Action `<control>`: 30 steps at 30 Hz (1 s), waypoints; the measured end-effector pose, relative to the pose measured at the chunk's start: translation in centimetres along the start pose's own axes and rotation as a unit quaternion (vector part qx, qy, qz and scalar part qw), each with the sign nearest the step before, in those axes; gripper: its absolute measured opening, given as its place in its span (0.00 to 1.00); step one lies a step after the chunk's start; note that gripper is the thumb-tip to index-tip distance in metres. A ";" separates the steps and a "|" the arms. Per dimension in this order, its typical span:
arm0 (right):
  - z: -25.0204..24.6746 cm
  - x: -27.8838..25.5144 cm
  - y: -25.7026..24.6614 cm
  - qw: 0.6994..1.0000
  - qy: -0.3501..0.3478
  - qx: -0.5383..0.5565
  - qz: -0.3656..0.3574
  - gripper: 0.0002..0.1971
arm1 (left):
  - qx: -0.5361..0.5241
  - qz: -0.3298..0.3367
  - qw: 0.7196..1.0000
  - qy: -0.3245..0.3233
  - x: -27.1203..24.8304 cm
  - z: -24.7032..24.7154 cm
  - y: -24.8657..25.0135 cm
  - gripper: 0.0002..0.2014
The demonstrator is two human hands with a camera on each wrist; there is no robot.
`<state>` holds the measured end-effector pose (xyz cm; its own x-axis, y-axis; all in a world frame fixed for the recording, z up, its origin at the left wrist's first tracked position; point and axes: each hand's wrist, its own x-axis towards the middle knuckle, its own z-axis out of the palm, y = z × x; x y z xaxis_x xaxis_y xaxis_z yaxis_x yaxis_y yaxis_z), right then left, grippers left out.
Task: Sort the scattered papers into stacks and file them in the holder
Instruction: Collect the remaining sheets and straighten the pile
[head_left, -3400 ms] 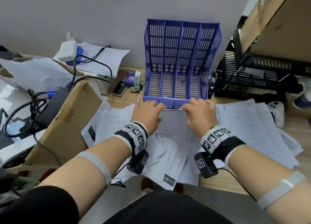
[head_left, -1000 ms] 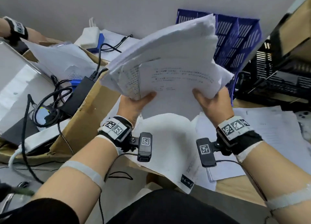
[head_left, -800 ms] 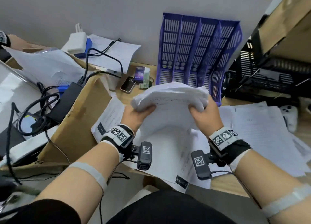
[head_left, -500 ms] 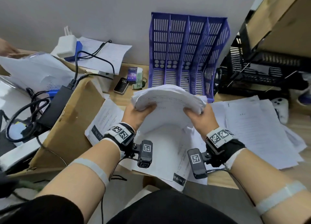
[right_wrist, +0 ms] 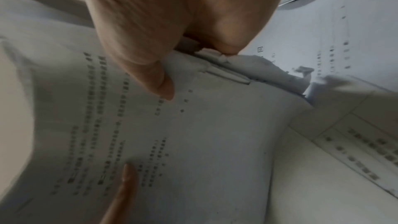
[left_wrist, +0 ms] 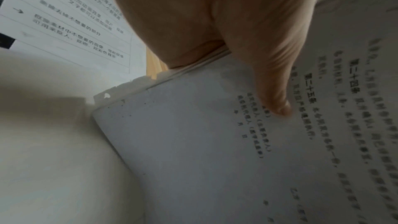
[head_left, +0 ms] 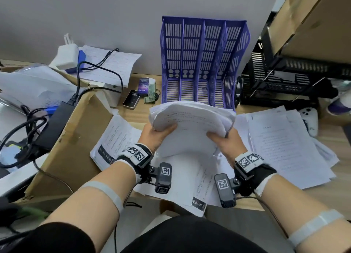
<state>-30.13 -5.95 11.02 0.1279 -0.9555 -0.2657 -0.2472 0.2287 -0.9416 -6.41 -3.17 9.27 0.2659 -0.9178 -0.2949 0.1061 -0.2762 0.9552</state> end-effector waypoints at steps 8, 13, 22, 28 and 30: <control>-3.3 0.3 2.0 0.987 0.022 -0.151 0.045 0.11 | -0.120 -0.053 0.990 -0.059 1.0 2.1 1.5 0.20; -7.4 -0.8 5.5 0.956 0.090 -0.251 0.121 0.07 | 0.079 -0.086 0.993 -0.028 1.9 1.7 -1.1 0.07; -9.2 -3.6 10.2 0.868 0.296 -0.287 0.276 0.26 | 0.403 -0.248 0.880 0.024 0.8 -5.4 -9.8 0.35; -2.8 -3.2 8.7 0.963 0.007 -0.170 0.208 0.08 | 0.442 -0.261 0.857 0.036 0.9 -5.6 -10.6 0.34; 0.0 -3.1 8.5 0.945 -0.119 -0.093 0.292 0.14 | 0.454 -0.254 0.854 0.022 0.7 -5.9 -10.7 0.33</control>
<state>-32.65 -1.04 3.87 0.1257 -0.6026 -0.7880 -0.5034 0.6457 -0.5741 -1.75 0.81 -1.30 0.4445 -0.6083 -0.6576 -0.5621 -0.7610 0.3240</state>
